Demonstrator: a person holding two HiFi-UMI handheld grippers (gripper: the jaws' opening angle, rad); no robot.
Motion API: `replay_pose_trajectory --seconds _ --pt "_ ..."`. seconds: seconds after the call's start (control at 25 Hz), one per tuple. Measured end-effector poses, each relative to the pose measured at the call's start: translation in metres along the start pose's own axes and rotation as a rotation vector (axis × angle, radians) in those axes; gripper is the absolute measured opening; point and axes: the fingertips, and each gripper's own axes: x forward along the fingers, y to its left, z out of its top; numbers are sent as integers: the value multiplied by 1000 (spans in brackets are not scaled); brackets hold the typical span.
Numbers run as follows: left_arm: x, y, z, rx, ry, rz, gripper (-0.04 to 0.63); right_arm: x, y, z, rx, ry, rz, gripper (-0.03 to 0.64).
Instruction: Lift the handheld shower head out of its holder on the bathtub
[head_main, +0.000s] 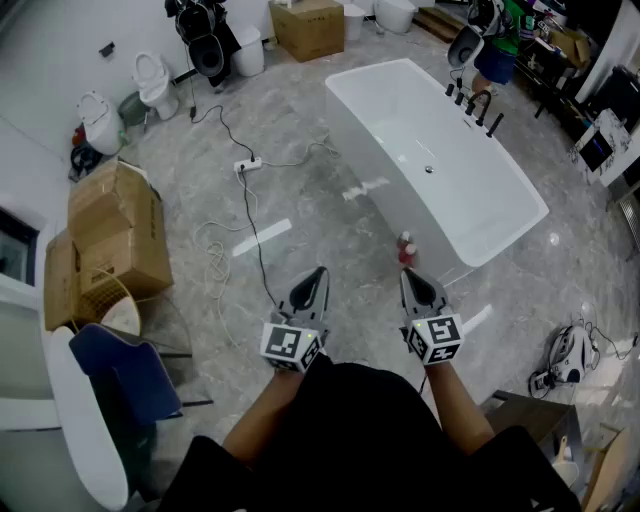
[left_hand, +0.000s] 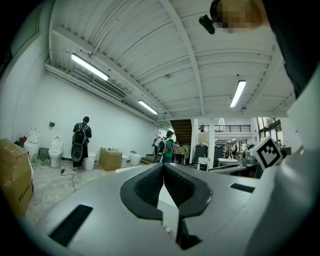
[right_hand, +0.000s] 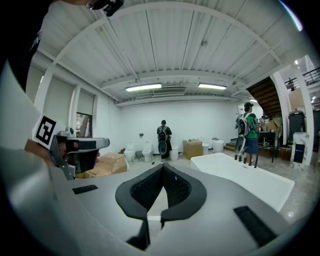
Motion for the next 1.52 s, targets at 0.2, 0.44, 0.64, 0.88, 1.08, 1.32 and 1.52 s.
replay_pose_trajectory --seconds 0.2,0.44,0.64,0.88,1.08,1.32,1.52 --pt "6 -5 -3 14 0 15 3 -4 -7 9 53 -39 6 -3" --pt "2 -8 -23 2 40 46 3 -18 -10 11 37 -60 -4 -2" --pt "2 -20 -25 22 39 22 4 -29 -16 6 60 -61 1 0" --pt "-4 -20 -29 30 43 43 5 -40 -23 -4 67 -37 -9 135" --pt "-6 -12 -39 4 76 52 225 -41 -29 -16 120 -9 -8 214" --pt "-15 -22 -49 -18 79 41 242 -45 -26 -23 122 1 15 221" --pt "-22 -26 -58 -22 99 44 242 -44 -26 -33 132 0 32 221"
